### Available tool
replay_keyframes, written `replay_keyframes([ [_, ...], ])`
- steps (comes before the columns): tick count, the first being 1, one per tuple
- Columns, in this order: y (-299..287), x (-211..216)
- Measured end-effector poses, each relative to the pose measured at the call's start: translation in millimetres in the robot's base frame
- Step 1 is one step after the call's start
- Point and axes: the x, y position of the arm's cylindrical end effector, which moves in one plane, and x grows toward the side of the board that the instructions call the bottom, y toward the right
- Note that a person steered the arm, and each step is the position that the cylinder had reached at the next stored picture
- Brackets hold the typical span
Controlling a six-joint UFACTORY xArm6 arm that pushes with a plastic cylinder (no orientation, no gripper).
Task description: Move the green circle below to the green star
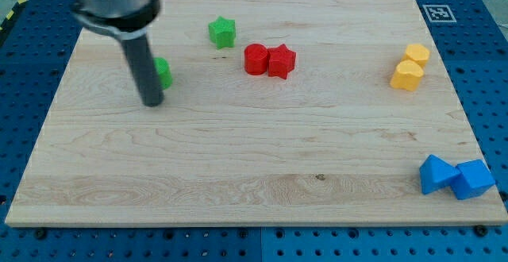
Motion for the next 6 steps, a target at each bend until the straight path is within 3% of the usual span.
replay_keyframes([
  [2,11.3,-63.2],
  [4,96.0,-36.1],
  [6,70.5,-103.5],
])
